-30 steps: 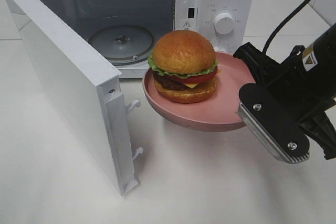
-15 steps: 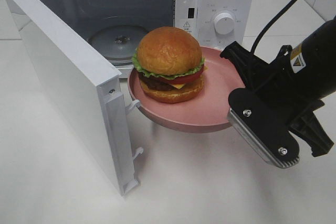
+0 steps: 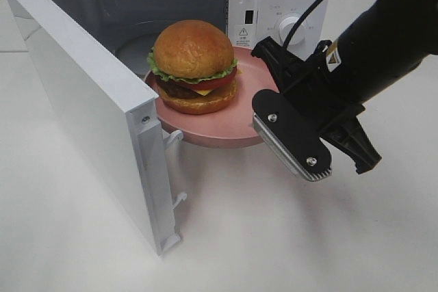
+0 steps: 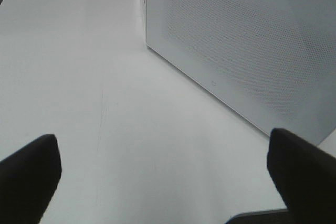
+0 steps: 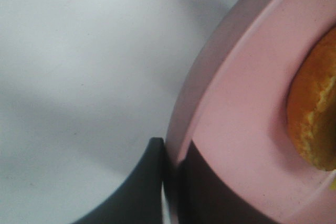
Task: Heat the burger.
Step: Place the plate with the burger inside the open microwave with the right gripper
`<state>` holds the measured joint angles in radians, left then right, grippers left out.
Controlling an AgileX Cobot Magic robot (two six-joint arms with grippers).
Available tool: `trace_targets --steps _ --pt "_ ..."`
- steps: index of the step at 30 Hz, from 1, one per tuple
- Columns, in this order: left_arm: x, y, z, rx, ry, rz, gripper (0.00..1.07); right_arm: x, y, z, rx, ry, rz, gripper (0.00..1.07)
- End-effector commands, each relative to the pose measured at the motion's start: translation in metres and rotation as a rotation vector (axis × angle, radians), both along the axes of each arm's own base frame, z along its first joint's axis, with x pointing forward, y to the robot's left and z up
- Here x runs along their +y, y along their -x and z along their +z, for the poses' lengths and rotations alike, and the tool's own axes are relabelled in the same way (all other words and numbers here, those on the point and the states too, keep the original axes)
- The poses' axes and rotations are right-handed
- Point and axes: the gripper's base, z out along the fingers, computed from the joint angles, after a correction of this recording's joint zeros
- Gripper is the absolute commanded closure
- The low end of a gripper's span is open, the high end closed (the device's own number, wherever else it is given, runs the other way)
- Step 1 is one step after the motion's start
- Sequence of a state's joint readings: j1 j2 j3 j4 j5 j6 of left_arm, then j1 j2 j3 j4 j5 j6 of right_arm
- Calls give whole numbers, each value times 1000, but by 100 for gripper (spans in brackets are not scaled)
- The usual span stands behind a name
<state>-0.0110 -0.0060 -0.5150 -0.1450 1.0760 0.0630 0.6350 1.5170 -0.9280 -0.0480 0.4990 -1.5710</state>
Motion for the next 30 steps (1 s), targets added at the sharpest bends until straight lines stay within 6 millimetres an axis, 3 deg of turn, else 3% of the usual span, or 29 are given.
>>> trace_targets --steps 1,30 --pt "-1 0 1 -4 11 3 7 9 -10 7 -53 -55 -1 107" --pt "-1 0 1 -4 11 3 7 62 -72 -12 -9 -88 -55 107"
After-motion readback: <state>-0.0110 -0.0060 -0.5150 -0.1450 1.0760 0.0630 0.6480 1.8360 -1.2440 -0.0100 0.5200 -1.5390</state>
